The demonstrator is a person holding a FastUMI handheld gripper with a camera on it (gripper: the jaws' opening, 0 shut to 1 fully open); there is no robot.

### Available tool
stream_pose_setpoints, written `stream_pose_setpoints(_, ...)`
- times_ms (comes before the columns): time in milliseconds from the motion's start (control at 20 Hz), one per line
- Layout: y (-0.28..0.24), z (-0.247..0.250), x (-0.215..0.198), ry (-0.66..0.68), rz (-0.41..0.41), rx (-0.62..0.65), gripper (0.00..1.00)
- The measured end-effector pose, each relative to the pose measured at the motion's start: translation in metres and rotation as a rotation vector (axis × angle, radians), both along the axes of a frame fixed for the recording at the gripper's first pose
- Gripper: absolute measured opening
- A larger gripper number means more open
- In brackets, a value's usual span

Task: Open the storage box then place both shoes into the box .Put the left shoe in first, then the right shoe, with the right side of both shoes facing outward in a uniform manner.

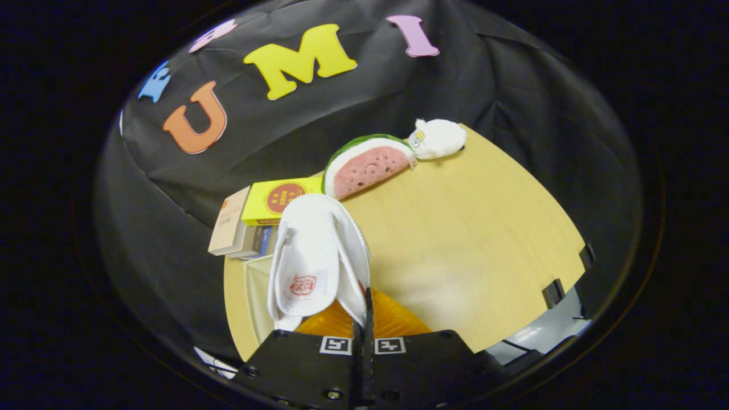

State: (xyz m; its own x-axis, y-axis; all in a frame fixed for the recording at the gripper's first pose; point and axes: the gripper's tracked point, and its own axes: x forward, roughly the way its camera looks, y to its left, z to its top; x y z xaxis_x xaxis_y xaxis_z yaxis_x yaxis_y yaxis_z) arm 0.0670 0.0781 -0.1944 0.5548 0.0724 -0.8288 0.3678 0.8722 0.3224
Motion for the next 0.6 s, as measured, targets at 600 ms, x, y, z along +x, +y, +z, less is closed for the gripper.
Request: stream_pose_setpoints(600, 0.079, -0.064, 0.009, 0.069, 0.027, -0.178, 0.0)
